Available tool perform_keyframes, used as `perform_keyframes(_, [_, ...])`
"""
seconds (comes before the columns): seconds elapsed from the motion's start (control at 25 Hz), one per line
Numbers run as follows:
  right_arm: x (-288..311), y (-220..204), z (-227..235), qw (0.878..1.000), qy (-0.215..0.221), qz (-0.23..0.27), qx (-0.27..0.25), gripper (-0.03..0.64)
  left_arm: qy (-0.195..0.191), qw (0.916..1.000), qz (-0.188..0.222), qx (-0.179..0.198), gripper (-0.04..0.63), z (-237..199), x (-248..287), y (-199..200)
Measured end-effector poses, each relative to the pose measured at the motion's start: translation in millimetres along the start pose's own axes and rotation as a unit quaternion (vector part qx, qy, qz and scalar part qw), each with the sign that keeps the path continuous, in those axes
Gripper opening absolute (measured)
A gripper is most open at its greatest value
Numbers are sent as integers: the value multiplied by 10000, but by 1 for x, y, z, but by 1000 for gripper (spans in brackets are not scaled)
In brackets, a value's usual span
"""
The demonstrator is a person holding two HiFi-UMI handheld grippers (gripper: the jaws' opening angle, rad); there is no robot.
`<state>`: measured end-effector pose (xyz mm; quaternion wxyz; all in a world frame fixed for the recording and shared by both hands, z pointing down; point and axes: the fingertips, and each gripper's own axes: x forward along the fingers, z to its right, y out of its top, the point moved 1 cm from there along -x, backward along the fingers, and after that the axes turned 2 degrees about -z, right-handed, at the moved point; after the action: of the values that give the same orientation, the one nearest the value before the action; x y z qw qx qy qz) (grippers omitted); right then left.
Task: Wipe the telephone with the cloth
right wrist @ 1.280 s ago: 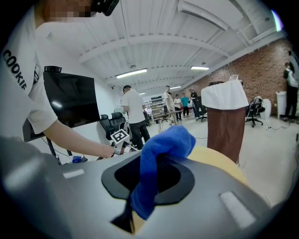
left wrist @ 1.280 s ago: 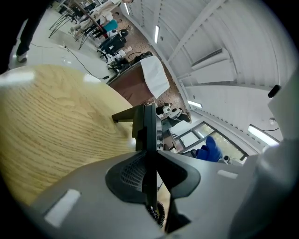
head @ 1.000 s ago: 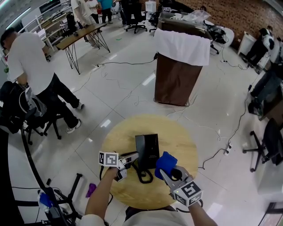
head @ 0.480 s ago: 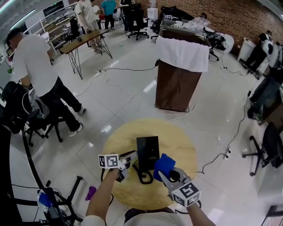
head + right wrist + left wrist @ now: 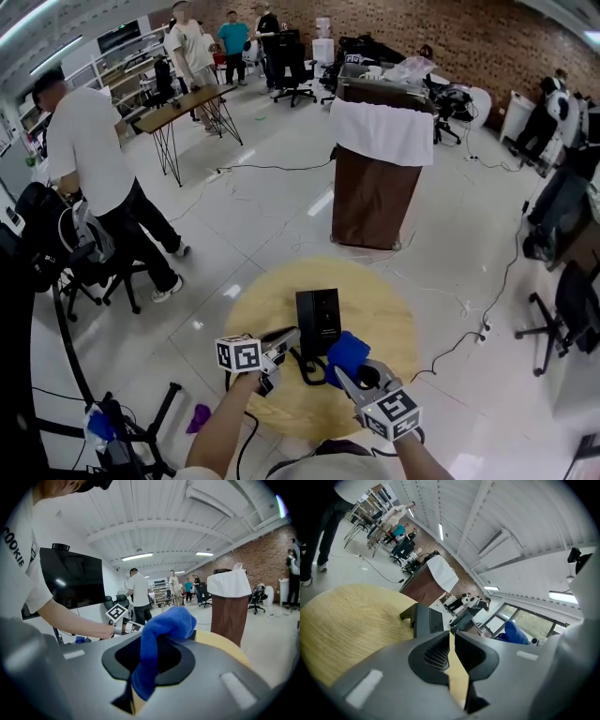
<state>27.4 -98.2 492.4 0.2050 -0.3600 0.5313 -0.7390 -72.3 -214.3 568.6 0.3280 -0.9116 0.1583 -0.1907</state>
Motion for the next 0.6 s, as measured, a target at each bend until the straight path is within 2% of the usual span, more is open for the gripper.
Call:
perform_keyframes(0.16, [-15, 2, -15, 9999, -118, 71, -21, 61, -193, 9992, 62, 344, 18, 41, -11, -5])
perform_keyframes(0.32, [-30, 2, -29, 9996, -238, 133, -31, 61, -325, 9966, 288, 703, 3, 85, -29, -10])
perform_keyframes(0.6, [-44, 8, -73, 9988, -327, 299, -191, 61, -205, 9880, 634, 1394, -8, 146, -80, -29])
